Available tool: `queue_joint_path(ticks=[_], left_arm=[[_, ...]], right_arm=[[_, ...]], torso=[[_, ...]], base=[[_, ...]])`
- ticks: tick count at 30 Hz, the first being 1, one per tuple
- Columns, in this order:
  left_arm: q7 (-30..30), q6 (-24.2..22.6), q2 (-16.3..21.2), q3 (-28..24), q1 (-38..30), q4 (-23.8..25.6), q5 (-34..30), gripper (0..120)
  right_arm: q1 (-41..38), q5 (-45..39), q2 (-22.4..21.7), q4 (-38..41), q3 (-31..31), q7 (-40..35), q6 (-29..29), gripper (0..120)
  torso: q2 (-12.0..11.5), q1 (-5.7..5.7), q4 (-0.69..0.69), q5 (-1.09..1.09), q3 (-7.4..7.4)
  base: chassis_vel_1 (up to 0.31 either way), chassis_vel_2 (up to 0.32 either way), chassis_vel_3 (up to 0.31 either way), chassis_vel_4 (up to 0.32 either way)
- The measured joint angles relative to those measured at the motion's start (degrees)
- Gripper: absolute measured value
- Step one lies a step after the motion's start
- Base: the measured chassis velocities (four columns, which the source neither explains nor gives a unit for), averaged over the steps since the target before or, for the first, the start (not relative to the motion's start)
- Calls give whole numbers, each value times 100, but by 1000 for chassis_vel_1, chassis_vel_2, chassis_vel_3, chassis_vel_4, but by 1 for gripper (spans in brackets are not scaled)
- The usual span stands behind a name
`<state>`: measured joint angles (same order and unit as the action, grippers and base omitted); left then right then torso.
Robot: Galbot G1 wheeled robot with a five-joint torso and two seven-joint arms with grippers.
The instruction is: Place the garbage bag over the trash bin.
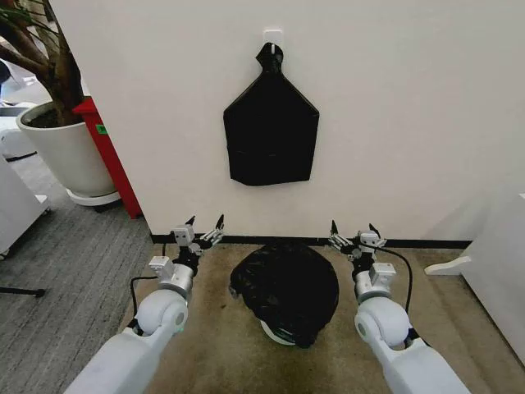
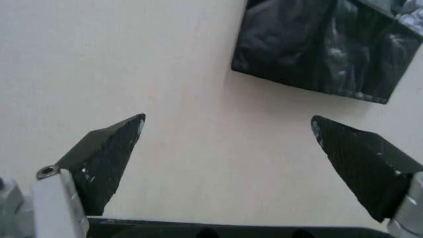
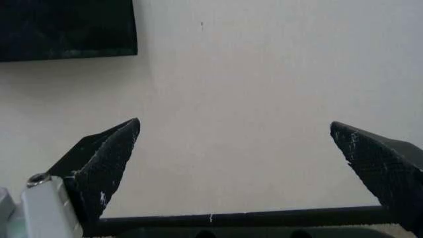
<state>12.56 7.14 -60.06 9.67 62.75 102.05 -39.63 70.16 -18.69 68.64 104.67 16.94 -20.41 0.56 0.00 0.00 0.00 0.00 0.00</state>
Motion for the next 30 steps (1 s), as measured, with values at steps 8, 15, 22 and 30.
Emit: queue_joint_path(ticks=[8,15,22,30], left_arm=[[-24,143,-122,3,235,-52,144,100],[-112,252,-140,49,304,-40,28,100],[-96,254,-156,55,243,-86,45,100],[-29,268,-209,58,289,-160,153,100]], right_arm=[[-58,3,-42,-121,36,298,185,100],[-75,40,-96,-137,31,360,209,100],[-145,31,-146,-156,23,405,223,100],[-196,19,-189,-228,-2,440,220,100]], torso=[[0,0,1,0,0],[0,0,0,0,0],[0,0,0,0,0],[0,0,1,0,0]], base=[[0,0,0,0],[0,0,0,0],[0,0,0,0],[0,0,0,0]])
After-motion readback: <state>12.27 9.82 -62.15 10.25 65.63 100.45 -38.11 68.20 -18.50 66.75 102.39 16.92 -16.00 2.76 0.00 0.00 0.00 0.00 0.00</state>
